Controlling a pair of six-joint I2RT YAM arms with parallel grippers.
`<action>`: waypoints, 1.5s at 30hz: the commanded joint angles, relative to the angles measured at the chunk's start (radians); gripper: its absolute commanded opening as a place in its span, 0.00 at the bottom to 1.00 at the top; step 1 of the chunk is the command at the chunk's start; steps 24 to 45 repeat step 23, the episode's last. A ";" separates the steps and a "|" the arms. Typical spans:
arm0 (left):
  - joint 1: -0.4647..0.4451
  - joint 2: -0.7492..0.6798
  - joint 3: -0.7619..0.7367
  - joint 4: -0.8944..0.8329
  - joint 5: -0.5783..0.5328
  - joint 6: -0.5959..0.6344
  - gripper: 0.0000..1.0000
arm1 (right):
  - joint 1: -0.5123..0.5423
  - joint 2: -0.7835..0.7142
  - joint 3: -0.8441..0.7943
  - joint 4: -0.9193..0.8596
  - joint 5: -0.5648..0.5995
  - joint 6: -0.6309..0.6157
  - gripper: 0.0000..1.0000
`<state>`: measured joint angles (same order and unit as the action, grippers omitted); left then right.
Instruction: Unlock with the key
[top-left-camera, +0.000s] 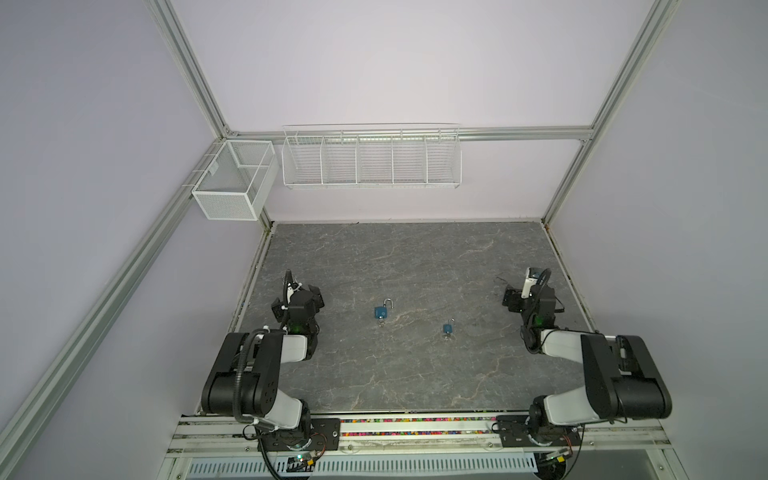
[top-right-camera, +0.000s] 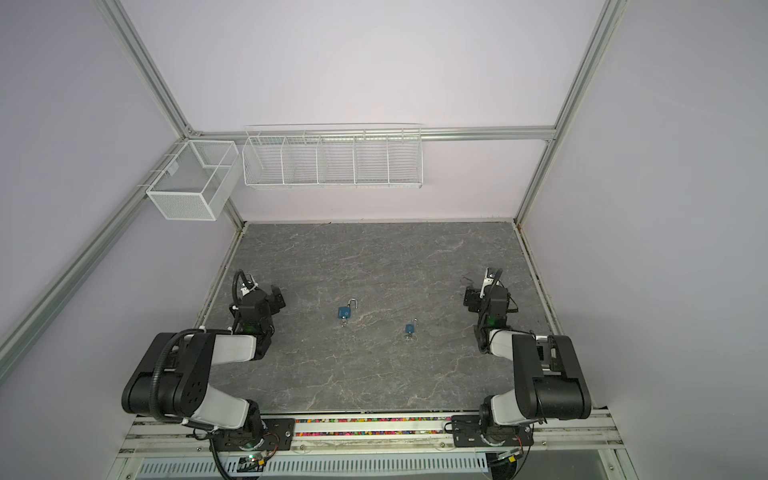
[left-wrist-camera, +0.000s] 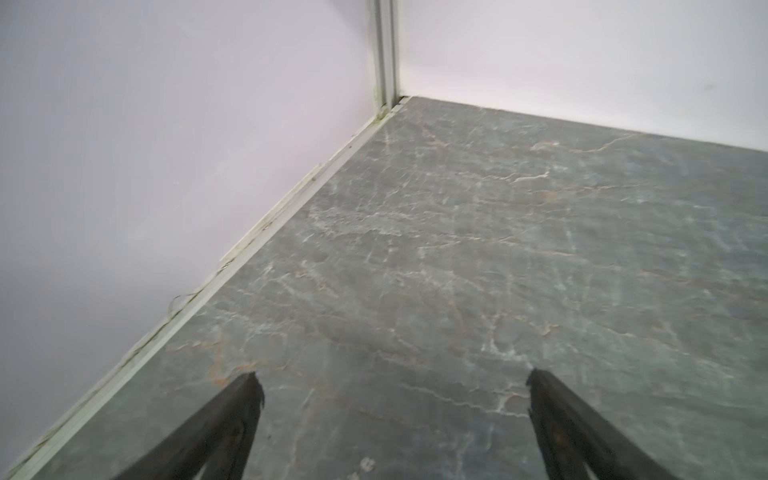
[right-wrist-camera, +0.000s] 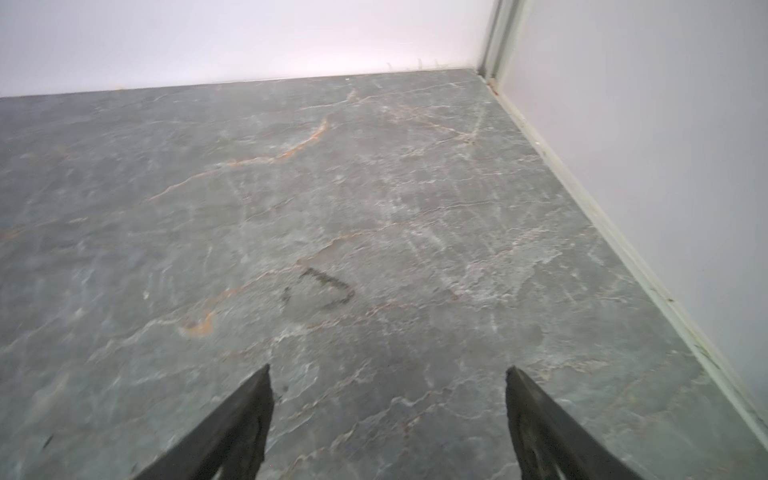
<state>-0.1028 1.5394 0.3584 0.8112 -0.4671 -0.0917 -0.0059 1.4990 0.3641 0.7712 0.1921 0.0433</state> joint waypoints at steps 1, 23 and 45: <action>0.002 -0.001 0.025 0.094 0.060 0.058 0.99 | 0.010 0.024 0.043 0.053 -0.094 -0.073 0.89; 0.006 0.019 0.024 0.129 0.048 0.050 0.99 | 0.004 0.023 0.044 0.045 -0.120 -0.075 0.88; 0.006 0.019 0.024 0.129 0.048 0.050 0.99 | 0.004 0.023 0.044 0.045 -0.120 -0.075 0.88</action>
